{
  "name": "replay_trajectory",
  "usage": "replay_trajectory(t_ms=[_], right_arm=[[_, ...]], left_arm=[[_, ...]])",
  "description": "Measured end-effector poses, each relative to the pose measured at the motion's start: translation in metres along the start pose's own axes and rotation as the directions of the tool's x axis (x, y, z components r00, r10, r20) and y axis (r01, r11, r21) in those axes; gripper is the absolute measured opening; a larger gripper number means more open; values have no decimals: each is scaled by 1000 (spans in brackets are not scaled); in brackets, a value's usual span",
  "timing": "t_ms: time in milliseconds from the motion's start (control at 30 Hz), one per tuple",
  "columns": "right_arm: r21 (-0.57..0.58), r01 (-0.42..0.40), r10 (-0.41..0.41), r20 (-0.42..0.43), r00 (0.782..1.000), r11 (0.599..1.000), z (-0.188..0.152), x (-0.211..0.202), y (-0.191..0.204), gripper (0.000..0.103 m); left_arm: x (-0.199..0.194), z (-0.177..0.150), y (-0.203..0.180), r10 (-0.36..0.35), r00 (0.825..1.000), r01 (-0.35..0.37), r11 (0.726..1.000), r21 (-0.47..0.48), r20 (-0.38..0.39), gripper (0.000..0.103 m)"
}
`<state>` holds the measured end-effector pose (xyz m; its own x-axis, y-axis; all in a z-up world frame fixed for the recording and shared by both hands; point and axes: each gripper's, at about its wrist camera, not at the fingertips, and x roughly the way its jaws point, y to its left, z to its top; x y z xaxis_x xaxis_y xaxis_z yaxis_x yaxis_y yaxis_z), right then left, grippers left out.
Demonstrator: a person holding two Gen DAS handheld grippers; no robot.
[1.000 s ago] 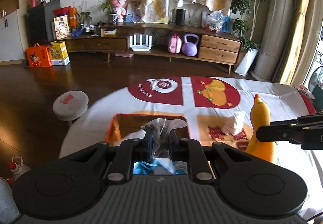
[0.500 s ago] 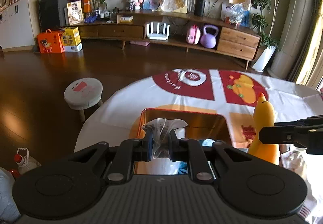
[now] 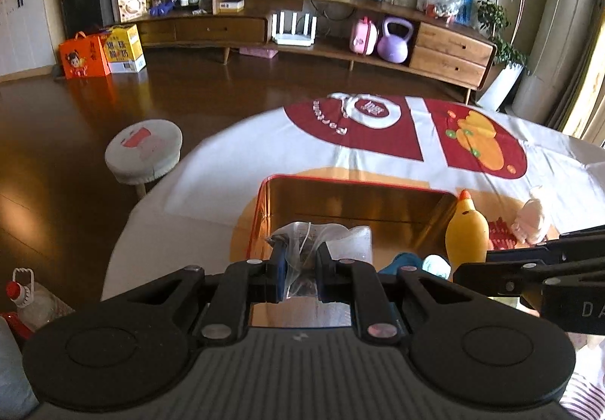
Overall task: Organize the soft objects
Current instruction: 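Lower both items into the tin and open both grippers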
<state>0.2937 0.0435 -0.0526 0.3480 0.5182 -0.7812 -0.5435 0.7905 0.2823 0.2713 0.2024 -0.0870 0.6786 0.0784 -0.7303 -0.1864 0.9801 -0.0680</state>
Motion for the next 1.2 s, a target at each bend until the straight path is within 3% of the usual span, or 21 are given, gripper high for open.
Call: replay_trajectory(t_ms=[633, 1000, 1200], right_arm=[[2, 31, -31, -59, 998, 1000, -1, 38, -10, 19], [-1, 31, -31, -42, 999, 1000, -1, 21, -9, 32], [-14, 21, -21, -36, 999, 1000, -7, 8, -5, 41]], left_arm=[[42, -11, -4, 6, 997, -2, 999, 44, -74, 15], [36, -12, -2, 0, 995, 2, 1000, 18, -101, 15], [24, -14, -3, -11, 996, 12, 1000, 11, -90, 27]])
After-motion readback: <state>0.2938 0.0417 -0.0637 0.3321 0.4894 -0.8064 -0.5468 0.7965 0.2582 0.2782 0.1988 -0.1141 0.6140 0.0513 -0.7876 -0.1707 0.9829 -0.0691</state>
